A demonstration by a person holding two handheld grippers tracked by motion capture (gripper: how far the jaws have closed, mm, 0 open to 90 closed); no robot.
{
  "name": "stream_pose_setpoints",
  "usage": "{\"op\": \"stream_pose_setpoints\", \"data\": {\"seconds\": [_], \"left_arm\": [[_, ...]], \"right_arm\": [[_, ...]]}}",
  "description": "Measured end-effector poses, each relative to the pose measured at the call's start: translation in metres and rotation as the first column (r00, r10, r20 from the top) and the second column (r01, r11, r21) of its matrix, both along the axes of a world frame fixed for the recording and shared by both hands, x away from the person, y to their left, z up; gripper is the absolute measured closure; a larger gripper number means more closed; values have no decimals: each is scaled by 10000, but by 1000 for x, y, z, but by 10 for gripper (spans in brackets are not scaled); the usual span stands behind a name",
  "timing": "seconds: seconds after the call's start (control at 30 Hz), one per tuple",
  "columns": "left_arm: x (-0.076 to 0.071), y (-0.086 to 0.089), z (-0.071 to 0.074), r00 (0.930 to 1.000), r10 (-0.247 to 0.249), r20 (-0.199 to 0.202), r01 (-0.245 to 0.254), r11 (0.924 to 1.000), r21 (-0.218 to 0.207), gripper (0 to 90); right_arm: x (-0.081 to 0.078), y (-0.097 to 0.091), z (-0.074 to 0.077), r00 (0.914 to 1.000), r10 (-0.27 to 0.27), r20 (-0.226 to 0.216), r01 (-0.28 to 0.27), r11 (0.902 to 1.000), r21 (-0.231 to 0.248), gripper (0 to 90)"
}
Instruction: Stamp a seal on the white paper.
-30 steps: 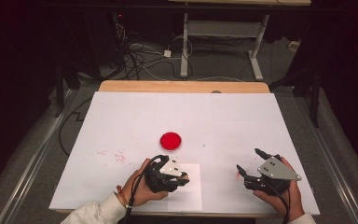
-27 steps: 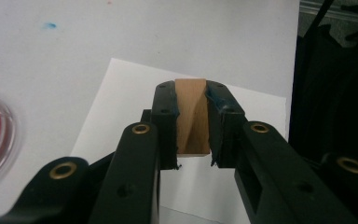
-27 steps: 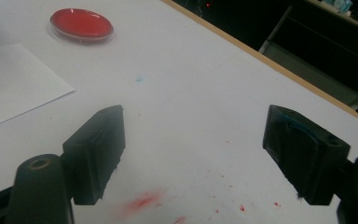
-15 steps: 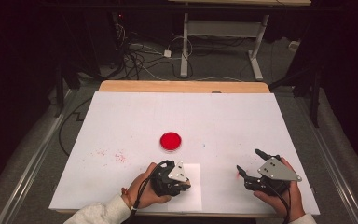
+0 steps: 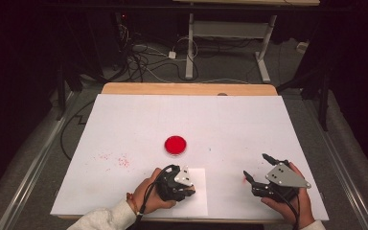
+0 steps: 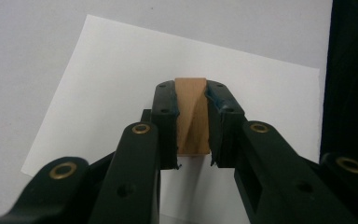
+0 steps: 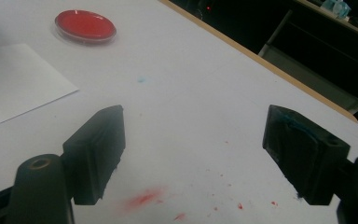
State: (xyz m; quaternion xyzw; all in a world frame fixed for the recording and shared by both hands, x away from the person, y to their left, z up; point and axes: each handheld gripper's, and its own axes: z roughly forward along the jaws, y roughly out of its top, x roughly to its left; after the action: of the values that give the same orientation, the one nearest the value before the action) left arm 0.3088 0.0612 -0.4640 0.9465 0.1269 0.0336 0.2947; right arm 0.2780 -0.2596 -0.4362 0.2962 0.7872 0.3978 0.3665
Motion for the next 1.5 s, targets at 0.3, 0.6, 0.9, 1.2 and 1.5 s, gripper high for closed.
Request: {"op": "stream_pose_setpoints", "data": {"seconds": [0.3, 0.6, 0.9, 1.2, 1.5], "left_arm": [[1, -1, 0, 9999, -28, -98, 29, 10000, 59, 739], [2, -1, 0, 10000, -37, -91, 39, 9999, 130, 739], [1, -1, 0, 9999, 31, -122, -30, 9999, 109, 738], [0, -2, 0, 10000, 56, -66, -55, 9998, 184, 738], [1, -5, -2, 10000, -34, -31, 35, 9992, 397, 734]], "right_arm": [[0, 0, 0, 10000, -39, 27, 39, 10000, -50, 216], [0, 1, 0, 10000, -5, 20, 5, 10000, -73, 216], [-1, 1, 1, 10000, 3, 61, -2, 10000, -87, 217], [-1, 2, 0, 10000, 14, 42, -13, 9999, -153, 217], [0, 2, -1, 10000, 4, -40, -5, 9999, -130, 218]]}}
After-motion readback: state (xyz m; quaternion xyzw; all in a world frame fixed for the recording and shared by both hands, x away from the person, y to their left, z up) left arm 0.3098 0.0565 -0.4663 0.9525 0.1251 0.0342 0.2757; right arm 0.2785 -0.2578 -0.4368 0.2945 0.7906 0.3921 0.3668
